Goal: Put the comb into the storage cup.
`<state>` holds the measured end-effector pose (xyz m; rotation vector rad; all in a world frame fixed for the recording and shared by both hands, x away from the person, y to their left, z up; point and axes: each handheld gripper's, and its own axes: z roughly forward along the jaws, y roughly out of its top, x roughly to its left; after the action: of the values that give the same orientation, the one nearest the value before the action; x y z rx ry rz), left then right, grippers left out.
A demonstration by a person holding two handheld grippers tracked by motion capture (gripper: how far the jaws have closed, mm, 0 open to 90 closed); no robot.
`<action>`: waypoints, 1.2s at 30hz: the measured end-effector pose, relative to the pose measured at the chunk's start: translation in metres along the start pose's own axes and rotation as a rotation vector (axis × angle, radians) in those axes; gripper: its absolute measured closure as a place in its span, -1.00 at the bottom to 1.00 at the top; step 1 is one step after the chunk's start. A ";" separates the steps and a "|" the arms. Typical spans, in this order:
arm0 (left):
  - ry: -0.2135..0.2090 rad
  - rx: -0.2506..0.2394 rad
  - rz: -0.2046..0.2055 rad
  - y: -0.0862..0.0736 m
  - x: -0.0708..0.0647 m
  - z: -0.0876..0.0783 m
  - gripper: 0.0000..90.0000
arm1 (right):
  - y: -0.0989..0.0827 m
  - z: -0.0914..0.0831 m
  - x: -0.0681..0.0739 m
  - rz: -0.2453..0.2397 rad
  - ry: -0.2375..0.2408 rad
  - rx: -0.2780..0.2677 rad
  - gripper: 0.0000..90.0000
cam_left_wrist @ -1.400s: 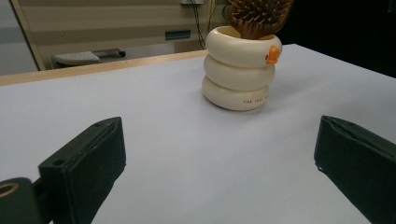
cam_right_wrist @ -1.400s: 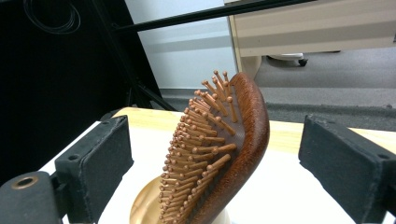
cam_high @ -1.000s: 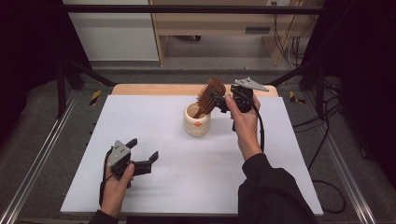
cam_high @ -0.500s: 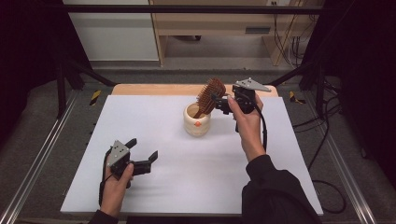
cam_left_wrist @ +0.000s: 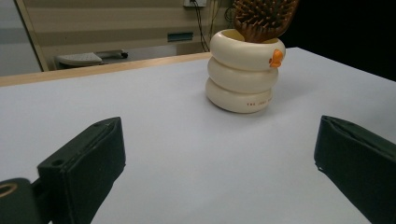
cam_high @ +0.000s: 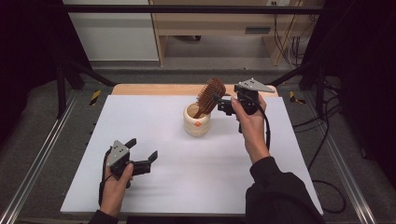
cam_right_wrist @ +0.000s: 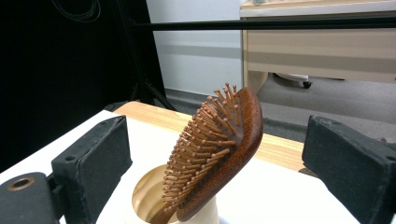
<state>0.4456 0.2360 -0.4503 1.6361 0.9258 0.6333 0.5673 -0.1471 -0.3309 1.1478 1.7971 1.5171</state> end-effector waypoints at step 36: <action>0.083 -0.062 -0.034 0.002 0.026 -0.042 -0.95 | 0.010 -0.038 -0.004 -0.037 -0.007 -0.078 -0.89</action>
<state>0.4270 0.2807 -0.4394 1.5459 0.9829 0.7033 0.5414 -0.1702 -0.3131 1.0752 1.7299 1.5452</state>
